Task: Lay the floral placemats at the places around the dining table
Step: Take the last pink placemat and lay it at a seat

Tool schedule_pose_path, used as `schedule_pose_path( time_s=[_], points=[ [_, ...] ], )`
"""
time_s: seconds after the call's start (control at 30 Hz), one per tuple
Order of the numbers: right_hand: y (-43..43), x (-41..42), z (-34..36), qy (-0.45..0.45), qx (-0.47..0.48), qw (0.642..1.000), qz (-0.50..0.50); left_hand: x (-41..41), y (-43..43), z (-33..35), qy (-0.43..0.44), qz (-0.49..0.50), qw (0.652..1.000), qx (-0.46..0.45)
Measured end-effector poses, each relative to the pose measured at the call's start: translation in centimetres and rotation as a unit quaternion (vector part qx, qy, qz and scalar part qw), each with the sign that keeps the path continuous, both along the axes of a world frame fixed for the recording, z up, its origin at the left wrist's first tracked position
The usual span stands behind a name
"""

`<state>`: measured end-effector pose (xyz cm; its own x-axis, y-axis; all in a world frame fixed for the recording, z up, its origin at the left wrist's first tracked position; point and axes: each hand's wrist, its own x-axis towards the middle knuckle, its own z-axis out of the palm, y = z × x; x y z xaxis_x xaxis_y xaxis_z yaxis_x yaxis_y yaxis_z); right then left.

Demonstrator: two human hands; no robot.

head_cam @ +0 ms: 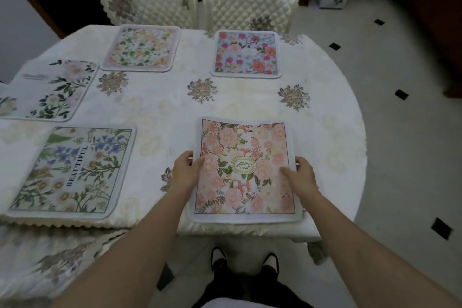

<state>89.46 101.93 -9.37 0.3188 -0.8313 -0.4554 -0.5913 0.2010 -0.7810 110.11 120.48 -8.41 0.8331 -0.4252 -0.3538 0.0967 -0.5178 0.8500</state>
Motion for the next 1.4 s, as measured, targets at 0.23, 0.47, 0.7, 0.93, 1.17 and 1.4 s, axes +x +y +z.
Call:
schedule_pose_path(
  time_s=[0.23, 0.47, 0.7, 0.93, 1.17, 1.4],
  points=[
    [0.9, 0.0, -2.7, 0.020, 0.021, 0.999, -0.015, 0.5, 0.5, -3.4, 0.054, 0.002, 0.998, 0.030],
    [1.4, -0.4, -3.9, 0.027, 0.019, 0.999, -0.032, 0.9, 0.3, -4.7, 0.050, 0.018, 0.998, 0.044],
    [1.5, -0.3, -4.3, 0.037, 0.029, 0.998, -0.033, 1.1, 0.2, -5.1, 0.043, 0.030, 0.996, 0.068],
    [1.3, -0.3, -4.4, 0.051, 0.033, 0.998, -0.023, 0.8, 0.1, -5.5, 0.036, 0.038, 0.996, 0.077],
    [1.4, 0.0, -4.5, 0.073, 0.006, 0.997, -0.016, 0.7, 0.0, -5.1, -0.017, 0.010, 0.992, 0.123],
    [0.7, 0.3, -4.1, 0.110, -0.009, 0.994, -0.013, 0.8, 0.3, -5.3, -0.121, -0.065, 0.972, 0.189]
  ],
)
